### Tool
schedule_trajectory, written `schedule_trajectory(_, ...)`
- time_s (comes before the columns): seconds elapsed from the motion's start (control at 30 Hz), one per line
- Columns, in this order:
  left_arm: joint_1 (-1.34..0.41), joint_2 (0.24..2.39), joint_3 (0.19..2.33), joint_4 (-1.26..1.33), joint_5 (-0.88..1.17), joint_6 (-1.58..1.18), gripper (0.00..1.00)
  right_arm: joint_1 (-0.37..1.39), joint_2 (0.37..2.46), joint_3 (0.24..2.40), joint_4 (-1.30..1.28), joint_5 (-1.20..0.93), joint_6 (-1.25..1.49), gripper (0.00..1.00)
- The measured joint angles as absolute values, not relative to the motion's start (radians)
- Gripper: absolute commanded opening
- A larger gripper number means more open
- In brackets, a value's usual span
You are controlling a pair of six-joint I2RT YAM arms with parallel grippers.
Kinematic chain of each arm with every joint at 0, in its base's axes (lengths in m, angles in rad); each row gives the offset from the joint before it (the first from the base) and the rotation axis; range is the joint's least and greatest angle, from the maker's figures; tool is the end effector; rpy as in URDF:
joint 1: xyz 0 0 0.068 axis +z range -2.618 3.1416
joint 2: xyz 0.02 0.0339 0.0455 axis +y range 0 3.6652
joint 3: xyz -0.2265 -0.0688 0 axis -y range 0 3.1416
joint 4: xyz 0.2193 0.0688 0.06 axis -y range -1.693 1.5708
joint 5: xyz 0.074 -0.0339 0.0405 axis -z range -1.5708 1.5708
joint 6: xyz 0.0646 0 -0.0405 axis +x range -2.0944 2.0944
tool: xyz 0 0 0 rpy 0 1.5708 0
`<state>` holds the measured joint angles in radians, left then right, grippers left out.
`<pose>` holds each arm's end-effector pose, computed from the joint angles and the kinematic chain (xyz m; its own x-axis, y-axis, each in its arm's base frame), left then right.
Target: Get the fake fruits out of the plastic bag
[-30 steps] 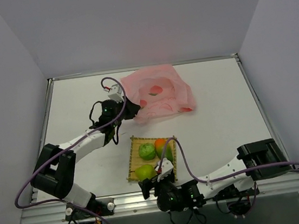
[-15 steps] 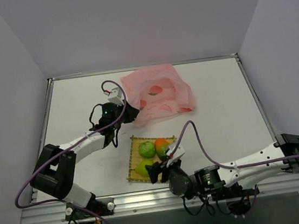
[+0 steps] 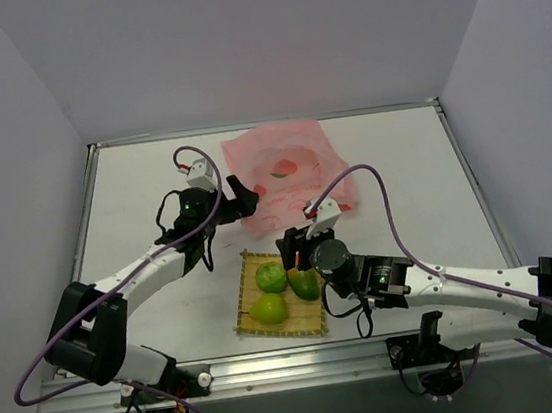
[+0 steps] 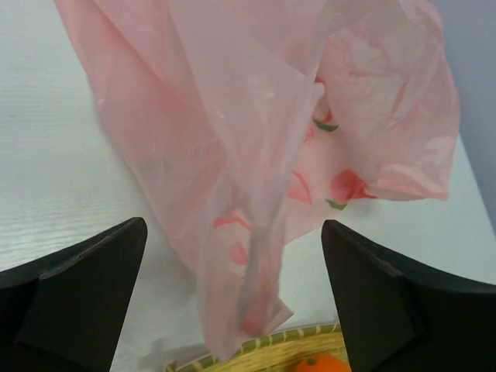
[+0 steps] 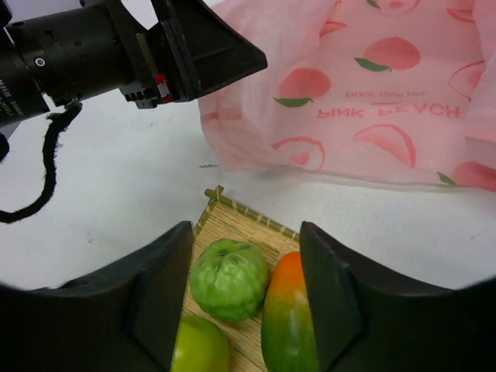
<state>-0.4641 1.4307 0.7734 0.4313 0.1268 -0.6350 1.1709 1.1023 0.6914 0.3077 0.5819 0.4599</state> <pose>0.2943 -0.1565 0.2203 -0.4901 -0.4127 -0.7678 0.3273 0.7292 -0.6009 0.1378 0.2349 0.2698 -0.2830 0.2828 -0.9165 -0.4810 0.7848 0.3908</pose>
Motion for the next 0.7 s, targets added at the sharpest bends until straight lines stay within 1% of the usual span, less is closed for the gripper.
schedule_trajectory(0.03, -0.464, 1.421, 0.773, 0.414, 0.12, -0.64, 0.94, 1.171, 1.101, 0.697, 0.305, 0.575, 0.443, 0.67)
schedule_trajectory(0.07, -0.464, 1.405, 0.773, 0.39, 0.11, -0.642, 0.94, 1.171, 1.097, 0.703, 0.302, 0.569, 0.434, 0.84)
schedule_trajectory(0.13, -0.464, 1.354, 0.773, 0.346, 0.091, -0.643, 0.94, 1.171, 1.079, 0.712, 0.29, 0.566, 0.414, 0.97)
schedule_trajectory(0.17, -0.464, 1.317, 0.773, 0.318, 0.08, -0.642, 0.94, 1.171, 1.061, 0.717, 0.278, 0.566, 0.406, 1.0)
schedule_trajectory(0.4, -0.464, 0.933, 0.788, 0.105, 0.03, -0.631, 0.94, 1.171, 0.848, 0.741, 0.172, 0.649, 0.39, 1.0)
schedule_trajectory(0.57, -0.464, 0.693, 0.876, -0.162, 0.02, -0.562, 0.94, 1.171, 0.65, 0.741, 0.104, 0.731, 0.393, 1.0)
schedule_trajectory(0.7, -0.464, 0.551, 0.928, -0.387, -0.016, -0.489, 0.94, 1.171, 0.513, 0.727, 0.059, 0.819, 0.41, 1.0)
